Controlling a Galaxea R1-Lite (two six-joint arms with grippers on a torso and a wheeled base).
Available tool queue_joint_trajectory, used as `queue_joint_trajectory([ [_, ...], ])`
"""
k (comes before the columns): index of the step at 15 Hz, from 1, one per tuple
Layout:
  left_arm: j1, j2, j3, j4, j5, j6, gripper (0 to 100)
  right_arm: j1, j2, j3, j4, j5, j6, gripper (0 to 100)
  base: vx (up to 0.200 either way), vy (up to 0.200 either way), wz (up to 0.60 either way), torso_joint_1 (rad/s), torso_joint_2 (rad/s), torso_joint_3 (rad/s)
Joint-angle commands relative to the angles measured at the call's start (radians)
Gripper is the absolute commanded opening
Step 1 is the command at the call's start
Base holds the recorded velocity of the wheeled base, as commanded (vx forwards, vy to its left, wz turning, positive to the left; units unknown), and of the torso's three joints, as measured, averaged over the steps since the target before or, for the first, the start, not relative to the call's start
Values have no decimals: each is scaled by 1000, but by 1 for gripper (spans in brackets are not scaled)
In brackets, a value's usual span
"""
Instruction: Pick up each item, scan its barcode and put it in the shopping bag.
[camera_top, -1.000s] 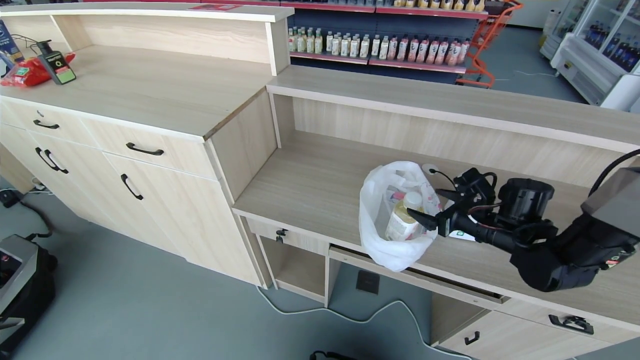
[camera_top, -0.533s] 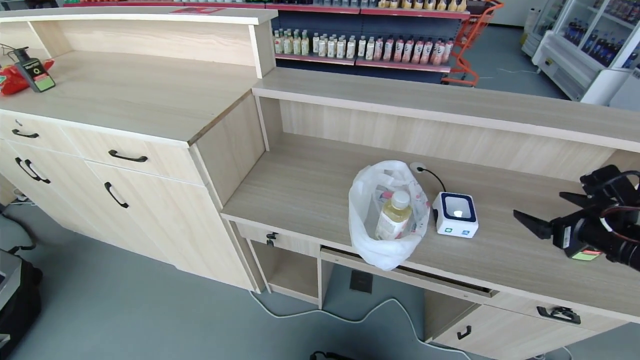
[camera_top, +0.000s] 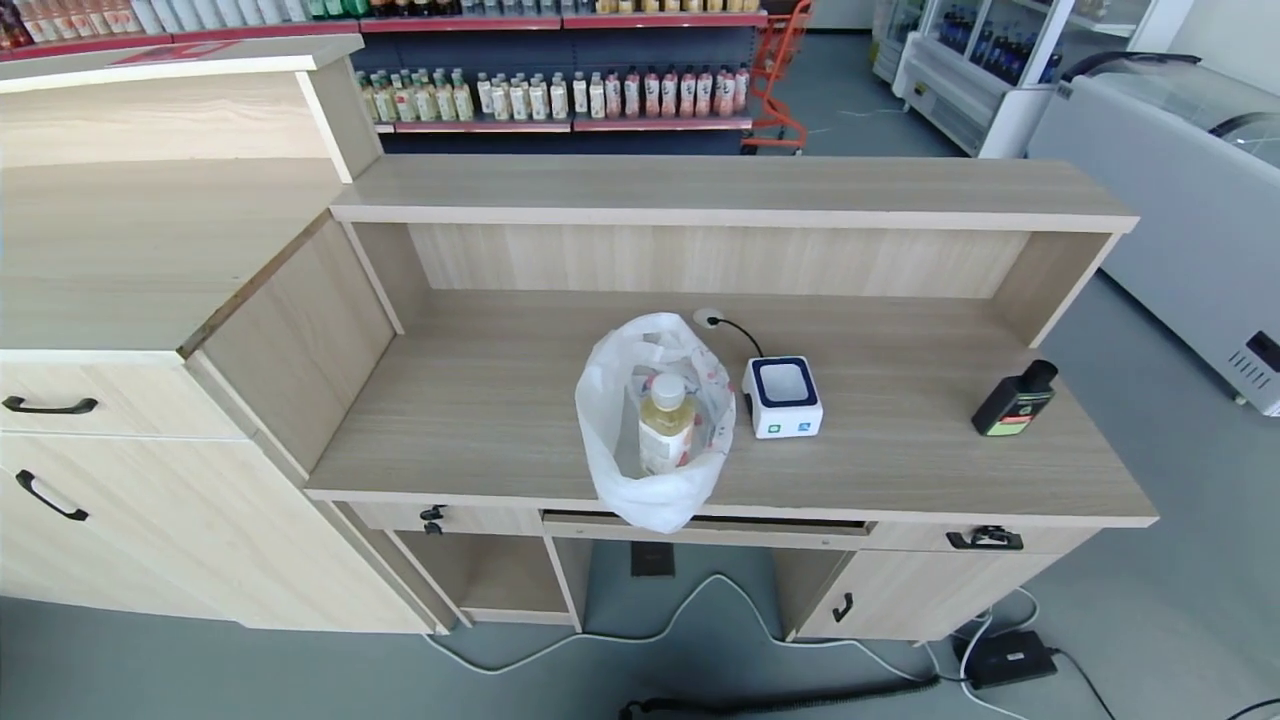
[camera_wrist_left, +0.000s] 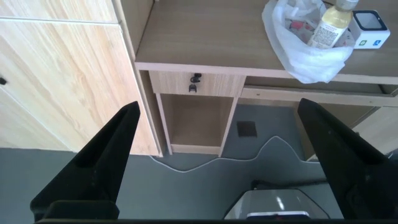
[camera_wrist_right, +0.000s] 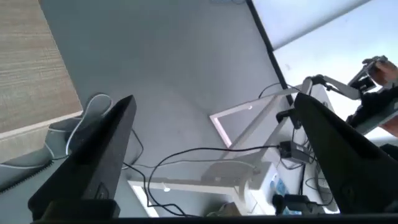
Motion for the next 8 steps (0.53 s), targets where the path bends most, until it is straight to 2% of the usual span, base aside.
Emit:
queue_joint_trajectory([
  [1, 0, 0, 0, -1, 0, 0, 100, -41, 208, -133, -5, 96, -8, 100, 0, 0, 0, 0, 0, 0],
  [3, 0, 0, 0, -1, 0, 0, 100, -32, 277, -211, -3, 202, 12, 100, 0, 0, 0, 0, 0, 0],
  [8, 0, 0, 0, -1, 0, 0, 100, 34, 383, -308, -6, 292, 14, 100, 0, 0, 0, 0, 0, 0],
])
